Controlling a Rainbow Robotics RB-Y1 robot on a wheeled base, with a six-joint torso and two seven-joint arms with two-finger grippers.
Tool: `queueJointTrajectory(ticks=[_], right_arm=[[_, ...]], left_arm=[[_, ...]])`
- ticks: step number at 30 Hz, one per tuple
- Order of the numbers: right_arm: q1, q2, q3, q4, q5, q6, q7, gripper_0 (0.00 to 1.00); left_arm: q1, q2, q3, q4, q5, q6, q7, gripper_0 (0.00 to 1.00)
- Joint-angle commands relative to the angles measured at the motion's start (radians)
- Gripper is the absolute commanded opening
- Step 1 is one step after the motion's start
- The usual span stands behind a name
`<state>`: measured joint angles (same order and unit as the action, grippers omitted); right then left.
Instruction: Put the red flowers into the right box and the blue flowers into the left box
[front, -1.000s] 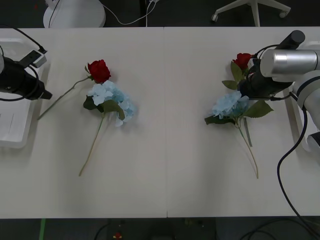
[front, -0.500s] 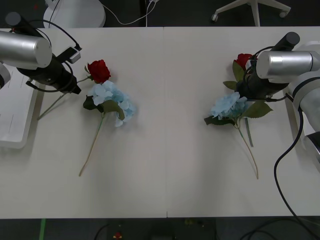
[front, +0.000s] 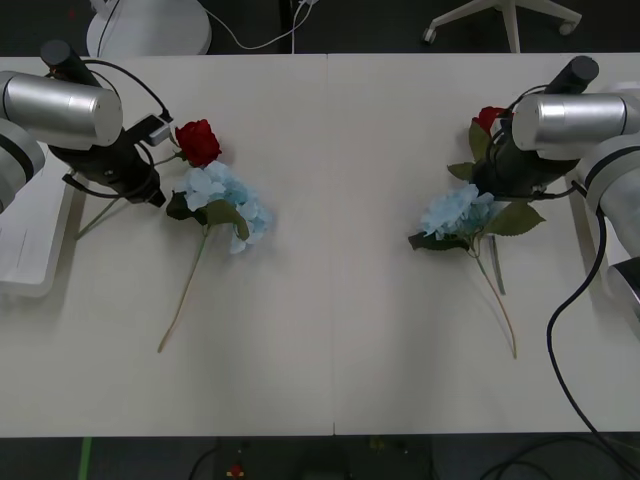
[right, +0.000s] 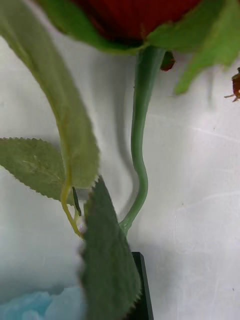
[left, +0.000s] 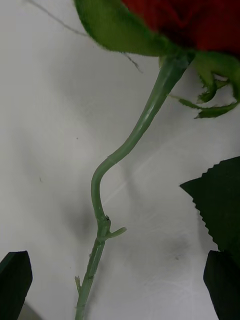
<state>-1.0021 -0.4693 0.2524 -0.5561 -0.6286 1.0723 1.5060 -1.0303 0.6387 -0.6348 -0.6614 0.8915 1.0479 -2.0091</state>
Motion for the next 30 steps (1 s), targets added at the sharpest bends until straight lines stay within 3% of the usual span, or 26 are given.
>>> queueJointTrajectory(ticks=[1, 9, 10, 11, 12, 13, 16, 18, 20, 21, 22, 30], right_arm=[[-0.104, -0.042, -0.021, -0.004, 0.007, 0.121, 0.105, 0.0], [-0.115, -0.1, -0.035, -0.008, 0.007, 0.196, 0.266, 0.0], [-0.11, -0.101, -0.035, -0.008, 0.01, 0.186, 0.283, 0.07], [-0.107, -0.103, -0.035, -0.008, 0.012, 0.179, 0.289, 0.25], [-0.101, -0.101, -0.035, -0.008, 0.015, 0.166, 0.287, 0.6], [-0.096, -0.1, -0.035, -0.008, 0.017, 0.155, 0.284, 0.76], [-0.092, -0.092, -0.035, -0.008, 0.015, 0.133, 0.283, 0.91], [-0.09, -0.086, -0.039, -0.008, 0.017, 0.127, 0.273, 0.94], [-0.09, -0.078, -0.048, -0.008, 0.015, 0.117, 0.252, 0.96], [-0.09, -0.071, -0.05, -0.008, 0.01, 0.11, 0.224, 0.97], [-0.09, -0.061, -0.05, -0.008, 0.015, 0.103, 0.2, 0.98], [-0.082, -0.011, -0.05, 0.024, 0.026, 0.034, 0.054, 0.98]], left_arm=[[-0.057, -0.027, -0.009, 0.029, -0.039, 0.009, 0.093, 1.0], [-0.057, -0.053, -0.009, 0.069, -0.066, 0.006, 0.098, 1.0], [-0.056, -0.054, -0.011, 0.072, -0.068, 0.006, 0.098, 0.95], [-0.057, -0.054, -0.009, 0.075, -0.068, 0.006, 0.098, 0.92], [-0.056, -0.056, -0.011, 0.08, -0.068, 0.006, 0.096, 0.87], [-0.056, -0.056, -0.011, 0.083, -0.069, 0.006, 0.095, 0.83], [-0.056, -0.056, -0.013, 0.094, -0.069, 0.007, 0.09, 0.71], [-0.053, -0.056, -0.019, 0.095, -0.069, 0.006, 0.087, 0.61], [-0.05, -0.054, -0.028, 0.095, -0.071, 0.003, 0.085, 0.41], [-0.048, -0.056, -0.043, 0.095, -0.071, -0.002, 0.087, 0.17], [-0.048, -0.054, -0.06, 0.095, -0.071, -0.006, 0.089, 0.0], [-0.048, -0.036, -0.077, 0.092, -0.065, -0.043, 0.089, 0.0]])
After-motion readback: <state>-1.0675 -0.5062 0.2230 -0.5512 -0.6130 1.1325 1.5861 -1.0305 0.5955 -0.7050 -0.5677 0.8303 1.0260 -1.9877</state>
